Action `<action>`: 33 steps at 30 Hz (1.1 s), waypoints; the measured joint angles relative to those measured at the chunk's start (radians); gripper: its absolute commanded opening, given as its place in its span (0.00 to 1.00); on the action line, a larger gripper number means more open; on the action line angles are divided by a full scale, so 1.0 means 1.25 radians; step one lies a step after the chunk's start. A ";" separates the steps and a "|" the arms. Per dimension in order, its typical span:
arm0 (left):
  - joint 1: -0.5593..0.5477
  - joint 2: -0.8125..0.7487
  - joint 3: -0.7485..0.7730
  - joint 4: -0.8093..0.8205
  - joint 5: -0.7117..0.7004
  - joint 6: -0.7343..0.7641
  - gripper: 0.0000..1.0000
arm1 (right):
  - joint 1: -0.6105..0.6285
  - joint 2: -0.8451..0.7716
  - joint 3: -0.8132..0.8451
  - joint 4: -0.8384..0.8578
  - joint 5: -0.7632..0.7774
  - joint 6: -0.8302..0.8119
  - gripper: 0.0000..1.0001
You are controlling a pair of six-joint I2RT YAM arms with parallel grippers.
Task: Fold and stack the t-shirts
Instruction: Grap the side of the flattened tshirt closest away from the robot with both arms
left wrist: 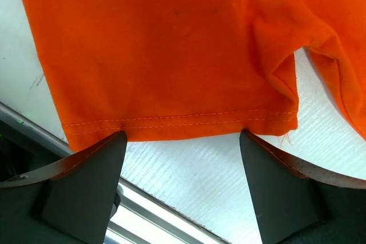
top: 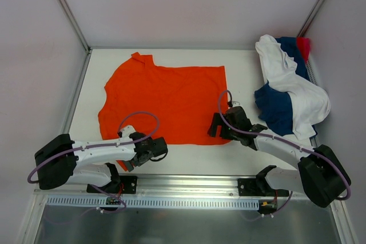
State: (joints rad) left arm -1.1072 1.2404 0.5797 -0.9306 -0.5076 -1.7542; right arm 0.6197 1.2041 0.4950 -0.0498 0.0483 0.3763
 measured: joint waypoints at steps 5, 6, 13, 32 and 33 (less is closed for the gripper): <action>0.000 -0.039 -0.027 0.010 -0.004 0.002 0.78 | 0.001 0.000 0.000 -0.003 0.020 -0.002 0.99; -0.004 -0.048 -0.032 0.009 -0.006 0.000 0.78 | 0.001 0.000 0.000 -0.004 0.023 -0.002 0.99; -0.005 -0.059 -0.039 0.004 -0.027 -0.002 0.78 | 0.004 0.000 0.000 -0.005 0.034 -0.005 0.99; -0.025 -0.346 -0.013 -0.179 -0.134 -0.086 0.79 | 0.008 0.059 0.035 0.007 0.074 -0.024 1.00; -0.023 -0.340 -0.013 -0.180 -0.137 -0.091 0.79 | 0.008 0.059 0.035 0.007 0.075 -0.025 0.99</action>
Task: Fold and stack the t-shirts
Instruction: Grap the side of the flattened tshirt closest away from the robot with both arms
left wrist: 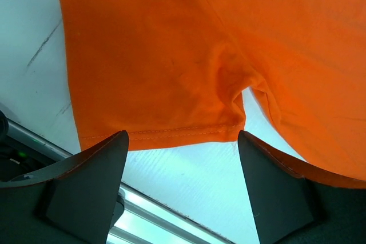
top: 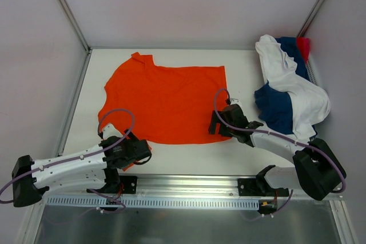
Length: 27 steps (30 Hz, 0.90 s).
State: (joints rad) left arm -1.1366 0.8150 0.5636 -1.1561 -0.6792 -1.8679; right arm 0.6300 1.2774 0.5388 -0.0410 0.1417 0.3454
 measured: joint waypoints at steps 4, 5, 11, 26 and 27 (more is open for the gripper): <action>0.034 0.054 -0.017 0.029 0.007 0.033 0.79 | 0.000 0.000 0.000 0.000 -0.001 -0.005 0.99; 0.056 0.070 -0.035 0.058 0.020 0.060 0.78 | 0.000 0.000 0.000 0.000 -0.001 -0.005 1.00; 0.168 0.125 -0.107 0.186 0.096 0.207 0.78 | 0.000 0.000 0.000 0.000 0.000 -0.006 0.99; 0.215 0.214 -0.094 0.382 0.086 0.386 0.00 | 0.000 0.000 0.000 -0.002 0.005 -0.008 0.99; 0.215 0.219 -0.094 0.400 0.084 0.390 0.00 | 0.000 0.000 0.000 -0.002 0.006 -0.008 1.00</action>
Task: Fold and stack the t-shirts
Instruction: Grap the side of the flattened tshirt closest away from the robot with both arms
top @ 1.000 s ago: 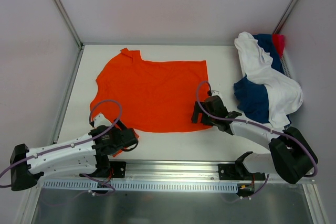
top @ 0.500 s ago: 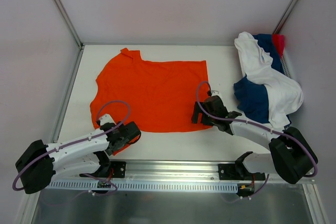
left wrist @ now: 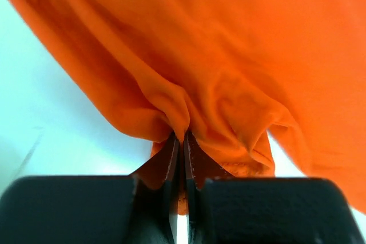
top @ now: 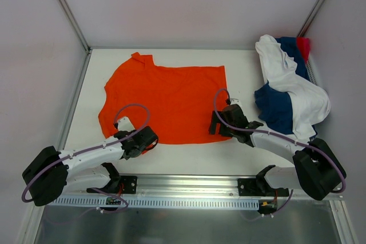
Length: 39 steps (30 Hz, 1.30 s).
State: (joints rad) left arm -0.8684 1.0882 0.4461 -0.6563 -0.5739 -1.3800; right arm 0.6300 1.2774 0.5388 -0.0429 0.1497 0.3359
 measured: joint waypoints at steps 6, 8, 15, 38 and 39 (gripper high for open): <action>0.005 0.024 -0.002 0.107 -0.002 0.003 0.00 | 0.000 0.003 0.000 0.002 0.005 0.000 1.00; 0.005 0.031 -0.002 0.136 -0.002 0.003 0.00 | 0.000 0.005 0.002 0.002 0.007 0.000 0.99; 0.005 0.037 -0.013 0.210 0.005 0.004 0.00 | 0.005 0.013 0.034 -0.083 0.041 0.008 0.99; 0.005 -0.038 -0.098 0.379 0.108 0.032 0.00 | 0.087 -0.242 -0.071 -0.348 0.152 0.229 0.95; 0.005 -0.049 -0.106 0.382 0.113 0.032 0.00 | 0.093 -0.221 -0.073 -0.333 0.149 0.231 0.94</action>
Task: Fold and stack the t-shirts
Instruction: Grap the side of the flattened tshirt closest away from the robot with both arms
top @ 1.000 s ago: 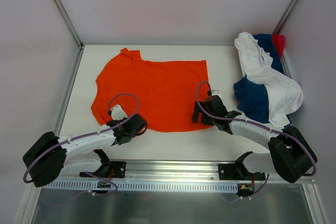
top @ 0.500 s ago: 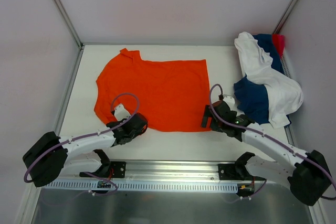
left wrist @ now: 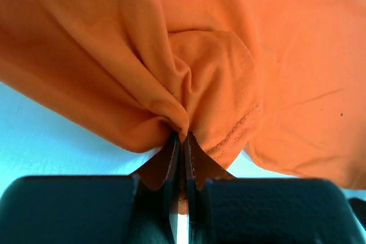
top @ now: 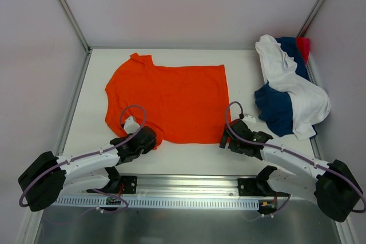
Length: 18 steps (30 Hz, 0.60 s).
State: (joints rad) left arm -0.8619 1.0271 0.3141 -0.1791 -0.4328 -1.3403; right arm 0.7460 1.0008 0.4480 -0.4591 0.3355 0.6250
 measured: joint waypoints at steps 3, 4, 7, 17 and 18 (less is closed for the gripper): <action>0.000 -0.029 -0.020 0.008 0.011 0.000 0.00 | 0.011 0.046 0.012 0.040 0.014 -0.003 0.89; 0.000 -0.035 -0.024 0.010 0.013 -0.001 0.00 | 0.012 0.056 0.015 0.052 0.017 -0.004 0.89; 0.000 -0.049 -0.035 0.018 0.018 -0.001 0.00 | 0.014 0.085 0.022 0.098 0.025 -0.008 0.88; 0.000 -0.054 -0.041 0.027 0.028 0.000 0.00 | 0.015 0.160 0.052 0.148 0.054 -0.043 0.75; 0.000 -0.054 -0.041 0.027 0.029 0.000 0.00 | 0.015 0.164 0.055 0.149 0.056 -0.047 0.69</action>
State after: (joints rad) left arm -0.8623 0.9600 0.2626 -0.1448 -0.3969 -1.3407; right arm 0.7650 1.2064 0.5163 -0.2729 0.4049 0.5659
